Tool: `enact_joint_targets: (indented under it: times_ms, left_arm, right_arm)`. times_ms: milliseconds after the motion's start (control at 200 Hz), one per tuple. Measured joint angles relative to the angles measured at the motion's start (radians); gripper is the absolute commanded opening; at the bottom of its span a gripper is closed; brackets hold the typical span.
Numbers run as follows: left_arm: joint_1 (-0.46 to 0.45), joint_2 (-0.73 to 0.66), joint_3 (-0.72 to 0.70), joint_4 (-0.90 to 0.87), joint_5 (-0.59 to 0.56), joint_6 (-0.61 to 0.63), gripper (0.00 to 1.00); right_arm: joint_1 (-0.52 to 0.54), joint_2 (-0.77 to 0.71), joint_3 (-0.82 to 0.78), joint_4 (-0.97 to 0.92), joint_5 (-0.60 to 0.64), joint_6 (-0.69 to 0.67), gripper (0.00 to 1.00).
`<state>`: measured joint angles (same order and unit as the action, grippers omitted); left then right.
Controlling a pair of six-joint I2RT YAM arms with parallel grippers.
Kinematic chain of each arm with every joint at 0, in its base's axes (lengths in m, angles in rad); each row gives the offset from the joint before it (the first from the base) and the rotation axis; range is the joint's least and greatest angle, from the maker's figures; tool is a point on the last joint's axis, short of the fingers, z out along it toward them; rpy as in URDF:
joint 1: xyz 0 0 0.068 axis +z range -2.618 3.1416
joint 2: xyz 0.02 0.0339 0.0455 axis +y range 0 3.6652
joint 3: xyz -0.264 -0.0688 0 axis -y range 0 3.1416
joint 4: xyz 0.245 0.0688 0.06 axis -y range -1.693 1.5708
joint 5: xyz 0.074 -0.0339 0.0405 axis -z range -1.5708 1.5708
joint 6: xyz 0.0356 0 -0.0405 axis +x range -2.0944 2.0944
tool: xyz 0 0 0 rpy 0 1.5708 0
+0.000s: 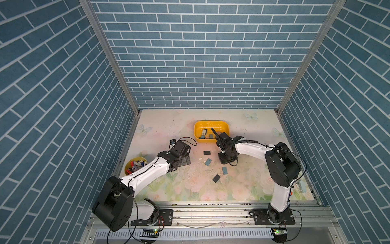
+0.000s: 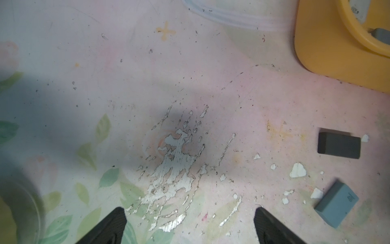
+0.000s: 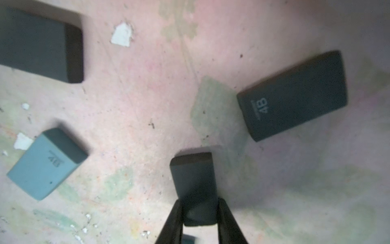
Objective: Put the eraser in the storage box
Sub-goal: Pick up the eraser from the center of the board.
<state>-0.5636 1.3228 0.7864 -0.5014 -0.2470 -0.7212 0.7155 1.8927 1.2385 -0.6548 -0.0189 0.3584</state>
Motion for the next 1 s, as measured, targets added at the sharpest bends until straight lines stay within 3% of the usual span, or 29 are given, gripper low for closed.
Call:
enact_joint_targets:
  times_ms: [790,1000]
  left_arm:
    - [0.0,0.032,0.0,0.003,0.0,0.008,0.99]
    - [0.0,0.032,0.0,0.006,0.0,0.011,0.99]
  right_arm:
    - [0.031,-0.061,-0.027,-0.047,0.042,0.012,0.2]
    - [0.031,-0.07,0.029,-0.093,0.064,0.012,0.2]
